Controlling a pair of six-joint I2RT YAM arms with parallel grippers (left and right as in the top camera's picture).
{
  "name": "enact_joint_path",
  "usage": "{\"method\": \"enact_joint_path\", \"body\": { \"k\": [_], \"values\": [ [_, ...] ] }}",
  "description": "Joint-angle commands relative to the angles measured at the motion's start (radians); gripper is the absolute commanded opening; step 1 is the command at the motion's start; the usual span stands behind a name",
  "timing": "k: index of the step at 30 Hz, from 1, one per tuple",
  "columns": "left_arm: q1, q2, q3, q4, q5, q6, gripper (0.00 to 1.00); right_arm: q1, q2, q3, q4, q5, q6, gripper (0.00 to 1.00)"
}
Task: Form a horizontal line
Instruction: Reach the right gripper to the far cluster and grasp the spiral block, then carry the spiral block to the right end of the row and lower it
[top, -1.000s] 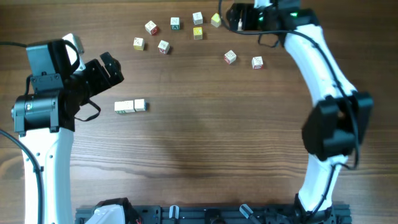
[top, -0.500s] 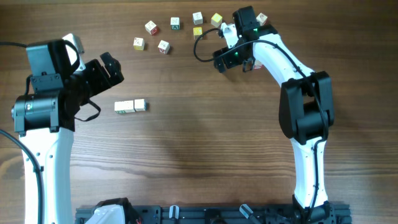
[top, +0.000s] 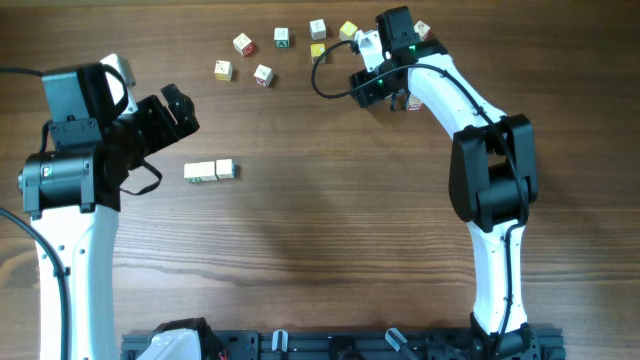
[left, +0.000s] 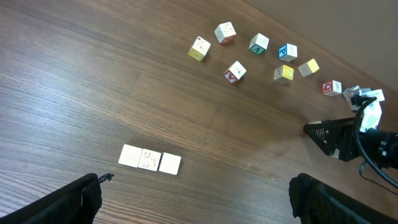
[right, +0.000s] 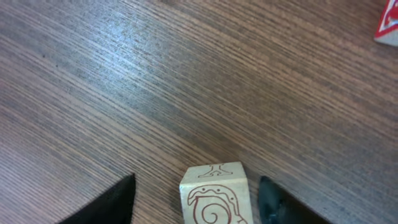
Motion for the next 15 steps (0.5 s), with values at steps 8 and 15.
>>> {"method": "enact_joint_path", "body": {
  "k": [8, 15],
  "values": [
    [0.003, -0.003, -0.007, 0.002, -0.009, -0.008, 1.0, -0.001, 0.024, 0.006, -0.023, 0.015, 0.034, 0.39],
    [0.003, -0.003, -0.007, 0.002, -0.009, -0.008, 1.0, 0.002, 0.021, 0.006, -0.044, 0.003, 0.132, 0.35]
  ]
}}
